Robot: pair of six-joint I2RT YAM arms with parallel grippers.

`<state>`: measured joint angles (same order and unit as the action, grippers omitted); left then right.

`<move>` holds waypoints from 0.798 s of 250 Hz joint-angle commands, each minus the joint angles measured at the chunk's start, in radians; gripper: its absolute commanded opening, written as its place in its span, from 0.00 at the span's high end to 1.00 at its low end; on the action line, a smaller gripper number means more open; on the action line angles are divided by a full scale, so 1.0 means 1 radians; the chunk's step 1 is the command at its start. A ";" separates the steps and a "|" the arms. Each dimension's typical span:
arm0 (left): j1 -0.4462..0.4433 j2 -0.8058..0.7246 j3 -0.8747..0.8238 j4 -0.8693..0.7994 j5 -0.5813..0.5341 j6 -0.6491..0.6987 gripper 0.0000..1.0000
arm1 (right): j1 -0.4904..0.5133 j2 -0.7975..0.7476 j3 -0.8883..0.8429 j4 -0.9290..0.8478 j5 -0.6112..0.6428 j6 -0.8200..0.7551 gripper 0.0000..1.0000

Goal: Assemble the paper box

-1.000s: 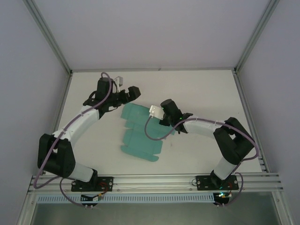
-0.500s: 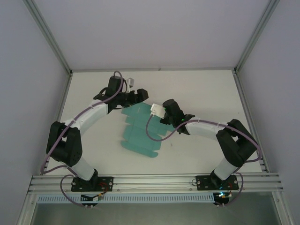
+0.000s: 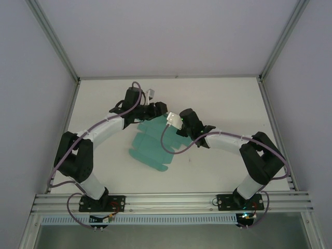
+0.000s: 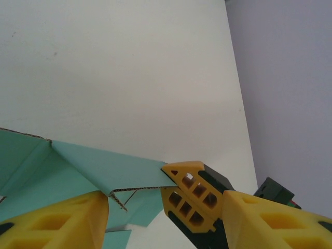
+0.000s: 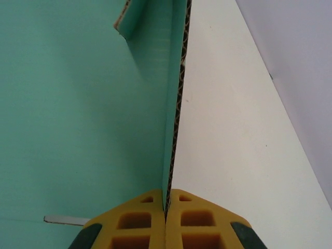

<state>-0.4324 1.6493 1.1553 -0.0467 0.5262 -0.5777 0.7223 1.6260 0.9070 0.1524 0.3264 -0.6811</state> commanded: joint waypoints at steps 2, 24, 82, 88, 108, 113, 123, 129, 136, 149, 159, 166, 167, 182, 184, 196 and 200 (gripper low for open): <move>-0.021 0.026 -0.028 0.091 0.028 -0.036 0.41 | 0.024 -0.034 0.006 0.053 -0.067 0.014 1.00; -0.021 0.017 -0.034 0.076 0.012 -0.020 0.41 | 0.024 -0.045 0.004 0.043 -0.073 0.009 1.00; -0.011 -0.144 -0.094 -0.102 -0.164 0.118 0.09 | 0.022 -0.043 0.038 -0.022 0.034 -0.005 1.00; -0.007 -0.169 -0.107 -0.118 -0.196 0.128 0.01 | 0.022 -0.043 0.041 -0.030 0.046 -0.002 1.00; 0.014 -0.250 -0.155 -0.186 -0.310 0.156 0.00 | 0.022 -0.047 0.051 -0.053 0.069 0.007 1.00; 0.020 -0.270 -0.167 -0.203 -0.339 0.164 0.00 | 0.022 -0.049 0.053 -0.059 0.071 0.009 1.00; 0.032 -0.308 -0.192 -0.225 -0.403 0.171 0.00 | 0.022 -0.050 0.055 -0.068 0.079 0.015 1.00; 0.041 -0.328 -0.208 -0.263 -0.438 0.169 0.00 | 0.021 -0.052 0.057 -0.074 0.083 0.017 1.00; 0.052 -0.351 -0.228 -0.279 -0.469 0.166 0.00 | 0.020 -0.051 0.058 -0.081 0.086 0.019 1.00; 0.077 -0.386 -0.261 -0.311 -0.534 0.154 0.00 | 0.021 -0.056 0.062 -0.089 0.094 0.026 1.00; 0.099 -0.410 -0.285 -0.335 -0.587 0.135 0.00 | 0.021 -0.058 0.066 -0.097 0.093 0.032 1.00; 0.116 -0.421 -0.298 -0.350 -0.621 0.132 0.00 | 0.021 -0.061 0.068 -0.106 0.090 0.036 1.00; 0.119 -0.422 -0.300 -0.353 -0.627 0.132 0.00 | 0.020 -0.061 0.069 -0.109 0.090 0.037 1.00; 0.156 -0.426 -0.323 -0.380 -0.691 0.120 0.00 | 0.021 -0.063 0.076 -0.126 0.082 0.047 1.00; 0.161 -0.423 -0.324 -0.383 -0.698 0.117 0.00 | 0.021 -0.063 0.078 -0.128 0.082 0.047 1.00; 0.187 -0.405 -0.326 -0.405 -0.728 0.109 0.00 | 0.022 -0.063 0.079 -0.134 0.075 0.048 1.00; 0.193 -0.396 -0.328 -0.407 -0.733 0.108 0.00 | 0.020 -0.061 0.081 -0.135 0.073 0.049 1.00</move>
<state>-0.2924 1.2274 0.8558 -0.3412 -0.0338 -0.4519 0.7395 1.5936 0.9470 0.0540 0.3977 -0.6617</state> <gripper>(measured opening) 0.998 0.046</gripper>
